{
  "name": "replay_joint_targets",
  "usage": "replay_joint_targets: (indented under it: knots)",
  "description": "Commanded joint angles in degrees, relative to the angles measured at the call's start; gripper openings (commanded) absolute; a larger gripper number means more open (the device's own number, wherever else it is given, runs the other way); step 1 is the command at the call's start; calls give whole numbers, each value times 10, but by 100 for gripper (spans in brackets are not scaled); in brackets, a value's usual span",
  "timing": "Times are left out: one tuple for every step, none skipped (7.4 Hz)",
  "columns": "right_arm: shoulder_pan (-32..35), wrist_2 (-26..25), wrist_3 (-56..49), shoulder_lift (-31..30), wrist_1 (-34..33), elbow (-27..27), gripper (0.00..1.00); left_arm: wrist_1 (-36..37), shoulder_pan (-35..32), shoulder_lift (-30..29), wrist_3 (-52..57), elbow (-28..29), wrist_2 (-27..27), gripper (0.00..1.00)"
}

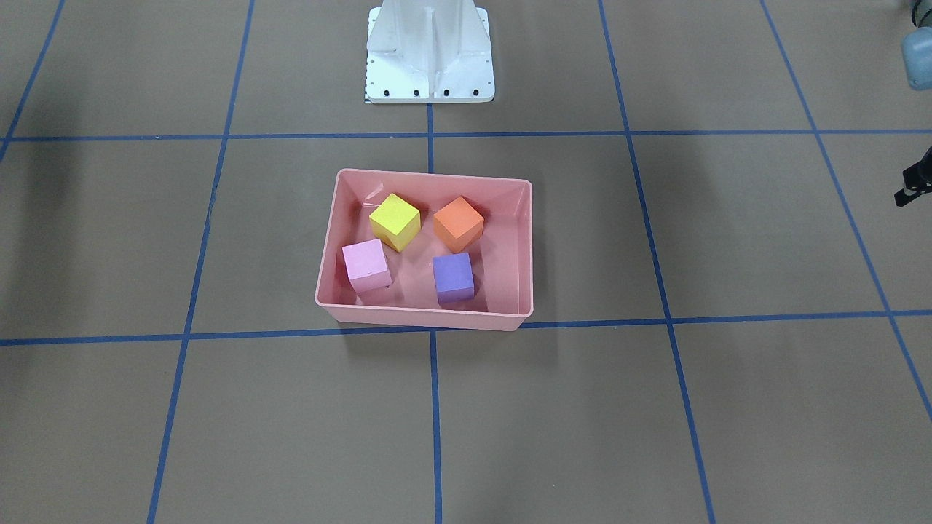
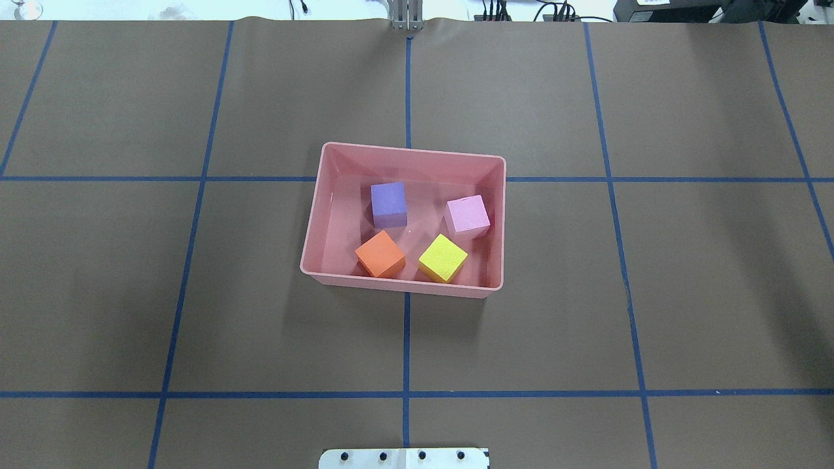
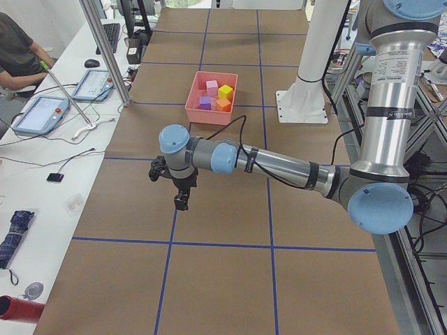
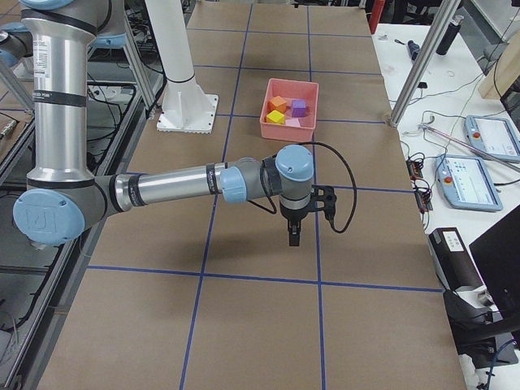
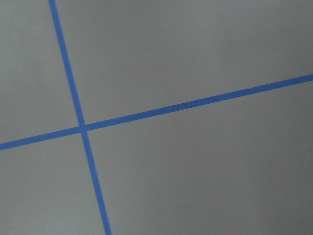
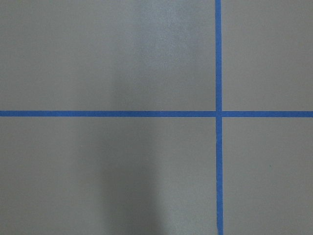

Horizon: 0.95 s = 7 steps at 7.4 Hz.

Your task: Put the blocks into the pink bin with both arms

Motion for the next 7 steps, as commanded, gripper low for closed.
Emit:
replay_joint_targets:
  knots:
    - [1, 38, 5, 1, 0, -4, 100, -9, -13, 32, -5, -11, -29, 100]
    - [0, 38, 4, 7, 0, -11, 100, -9, -15, 24, -3, -12, -29, 100]
    - [0, 39, 0, 5, 4, -10, 100, -16, -14, 20, -4, -8, -23, 100]
    - [-1, 36, 2, -5, 6, -12, 100, -17, -16, 15, -4, -9, -17, 100]
    - [-1, 36, 4, -8, 7, -12, 100, -19, -17, 20, -7, -10, -15, 100]
    - [-1, 32, 6, -8, 7, -12, 100, -48, -23, 58, -2, -16, 42, 100]
    - [-3, 13, 5, -8, 7, -13, 100, -108, -21, 83, -8, -2, 74, 100]
